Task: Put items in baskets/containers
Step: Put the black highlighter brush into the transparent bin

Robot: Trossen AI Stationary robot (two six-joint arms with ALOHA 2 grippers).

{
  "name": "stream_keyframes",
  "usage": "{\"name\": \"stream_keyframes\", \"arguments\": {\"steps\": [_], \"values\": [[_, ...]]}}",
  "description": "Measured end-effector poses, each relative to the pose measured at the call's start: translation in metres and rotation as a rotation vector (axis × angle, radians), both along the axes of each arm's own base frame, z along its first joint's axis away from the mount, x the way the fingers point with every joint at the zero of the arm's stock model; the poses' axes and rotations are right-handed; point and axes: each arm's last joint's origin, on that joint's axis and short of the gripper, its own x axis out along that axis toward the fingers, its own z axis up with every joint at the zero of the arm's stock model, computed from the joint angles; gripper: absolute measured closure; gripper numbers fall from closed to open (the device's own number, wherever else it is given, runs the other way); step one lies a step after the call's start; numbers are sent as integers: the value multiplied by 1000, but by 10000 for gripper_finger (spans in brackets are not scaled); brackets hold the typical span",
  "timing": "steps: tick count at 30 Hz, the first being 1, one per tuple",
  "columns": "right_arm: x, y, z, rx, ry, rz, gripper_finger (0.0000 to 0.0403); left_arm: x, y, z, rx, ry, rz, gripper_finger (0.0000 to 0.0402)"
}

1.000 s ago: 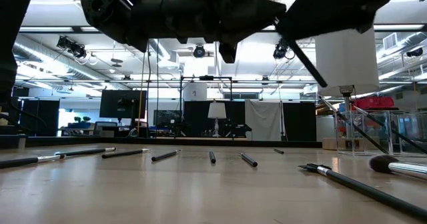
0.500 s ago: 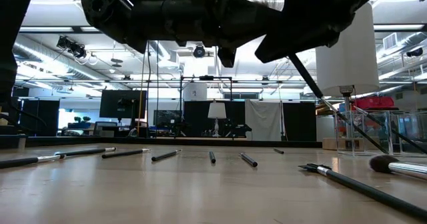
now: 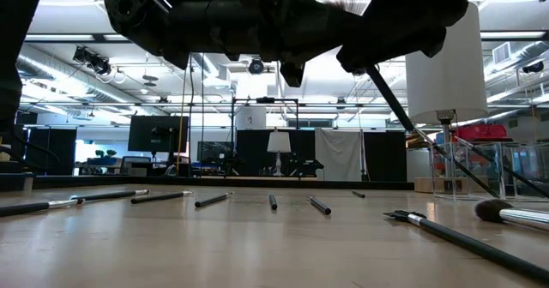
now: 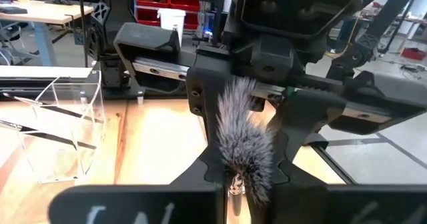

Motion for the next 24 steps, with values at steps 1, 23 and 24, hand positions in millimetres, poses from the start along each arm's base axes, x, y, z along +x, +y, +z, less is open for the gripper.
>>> {"name": "stream_keyframes", "arguments": {"steps": [1, 23, 24], "values": [[0, 0, 0, 1, 0, -1, 305, 0, 0, 0, 0, 0, 0, 374], [-19, -1, -20, -24, -14, -147, 388, -5, 17, 17, 40, 11, 40, 226], [-23, 0, -23, -28, -24, -170, 388, -8, 20, 21, 44, 36, 46, 213]]}}
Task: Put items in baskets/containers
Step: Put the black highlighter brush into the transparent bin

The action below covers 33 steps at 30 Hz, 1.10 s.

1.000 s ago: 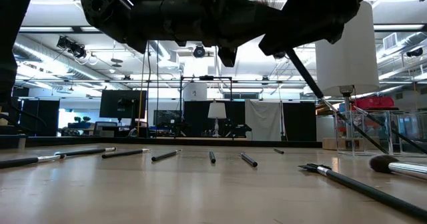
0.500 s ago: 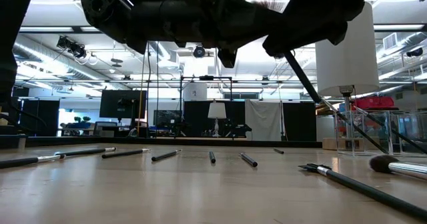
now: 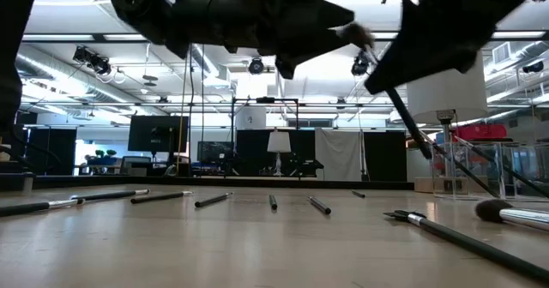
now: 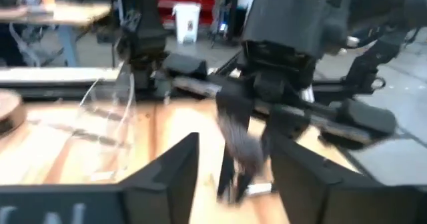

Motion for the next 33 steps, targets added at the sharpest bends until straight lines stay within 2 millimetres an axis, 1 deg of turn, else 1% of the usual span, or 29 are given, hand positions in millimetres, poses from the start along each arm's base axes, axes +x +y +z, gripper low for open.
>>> {"name": "stream_keyframes", "arguments": {"steps": [3, 6, 9, 12, 14, 17, 20, 23, 25, 27, 29, 33], "values": [[-17, -1, 0, -17, -30, -64, 388, -8, 9, 13, 22, 39, 34, 181], [-38, -6, 14, -48, -54, -121, 388, -15, 12, 19, 77, 60, 102, 162], [-66, -18, 34, -79, -47, -167, 388, -20, 11, 15, 102, 77, 140, 157], [-92, -35, 52, -109, 0, -209, 388, -23, 9, 8, 107, 83, 154, 160], [-108, -47, 61, -128, 46, -247, 387, -27, 7, 2, 110, 98, 161, 164], [-127, -64, 71, -165, 90, -316, 387, -31, 5, -3, 99, 95, 174, 167], [-142, -77, 66, -166, 77, -361, 387, -34, 4, -6, 91, 84, 173, 167], [-157, -90, 47, -144, 92, -388, 387, -35, 4, -7, 85, 65, 174, 167], [-167, -99, 34, -129, 126, -437, 387, -36, 4, -8, 85, 65, 174, 168], [-175, -106, 26, -122, 112, -483, 386, -35, 4, -7, 84, 59, 174, 168], [-180, -110, 21, -121, 107, -504, 386, -35, 4, -7, 85, 60, 174, 168], [-183, -113, 17, -134, 122, -501, 386, -35, 4, -7, 83, 54, 174, 168]]}}
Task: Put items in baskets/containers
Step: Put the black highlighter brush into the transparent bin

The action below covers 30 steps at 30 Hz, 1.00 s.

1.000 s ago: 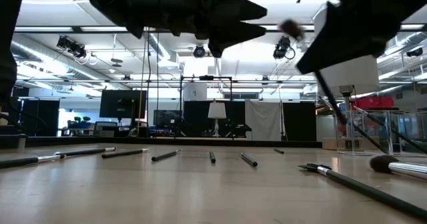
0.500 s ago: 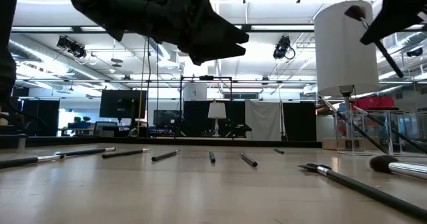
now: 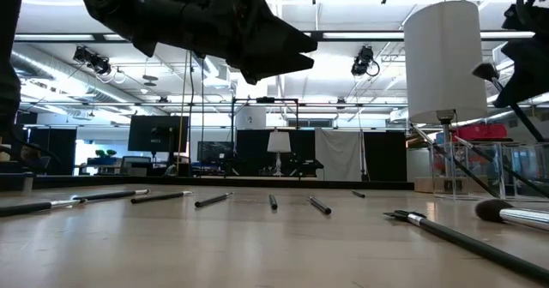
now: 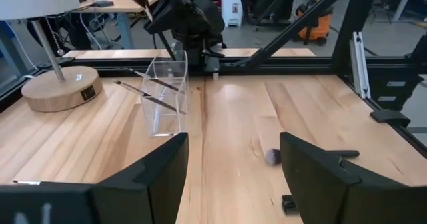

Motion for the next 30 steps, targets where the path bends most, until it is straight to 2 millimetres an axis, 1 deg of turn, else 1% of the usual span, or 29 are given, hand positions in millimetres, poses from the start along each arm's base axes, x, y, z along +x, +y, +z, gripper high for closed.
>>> {"name": "stream_keyframes", "arguments": {"steps": [4, 10, 14, 20, 25, 30], "values": [[-1, -1, -4, -15, 21, 22, 386, 0, 0, 0, 0, -1, 0, 168], [1, 0, -19, 6, 33, 57, 386, 0, 0, 1, 0, -5, 0, 168], [1, -2, -31, 52, 99, 61, 386, 0, 0, 1, 0, -5, 0, 168], [4, -5, -33, 54, 113, 43, 383, 0, 0, 1, 0, -6, 0, 168], [7, -5, -34, 61, 117, 49, 365, 0, 0, 1, 0, -6, 0, 168], [10, -5, -35, 78, 128, 59, 334, 0, 0, 1, 0, -5, 0, 168]]}}
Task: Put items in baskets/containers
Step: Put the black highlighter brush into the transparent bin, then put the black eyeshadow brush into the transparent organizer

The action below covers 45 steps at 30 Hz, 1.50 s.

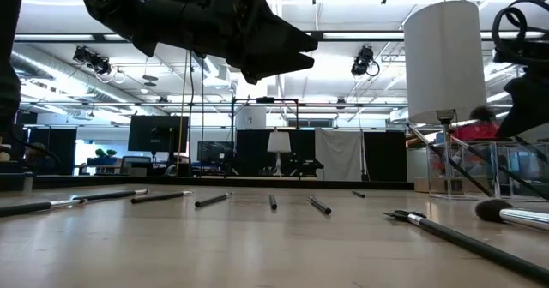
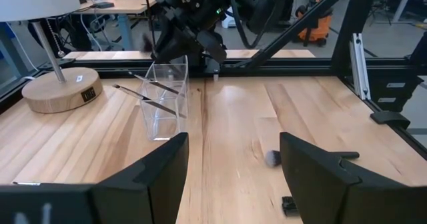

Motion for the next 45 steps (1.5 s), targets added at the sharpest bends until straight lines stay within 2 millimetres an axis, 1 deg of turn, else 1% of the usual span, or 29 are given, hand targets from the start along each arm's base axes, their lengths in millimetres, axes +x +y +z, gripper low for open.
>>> {"name": "stream_keyframes", "arguments": {"steps": [7, 12, 16, 26, 35, 37, 41, 45], "values": [[2, -1, 0, 9, 8, 1, 302, 0, 0, 0, 0, 0, 0, 168], [6, 2, 10, 10, 14, 18, 288, 0, 0, 0, 0, 0, 0, 168], [5, 1, 13, 20, -10, 19, 278, 0, 0, 0, -1, 0, -1, 168], [-3, -4, 24, 88, -106, 24, 275, 0, 0, 0, -4, -1, -10, 168], [-12, -10, 35, 191, -177, 89, 275, 0, -1, 0, -24, -1, -20, 168], [-11, -8, 35, 229, -177, 133, 275, 0, -1, 0, -26, -1, -19, 168], [5, 5, 40, 323, -193, 350, 275, 0, -1, 0, -27, -1, -19, 168], [22, 18, 50, 304, -292, 523, 275, 0, -1, 0, -27, -1, -19, 168]]}}
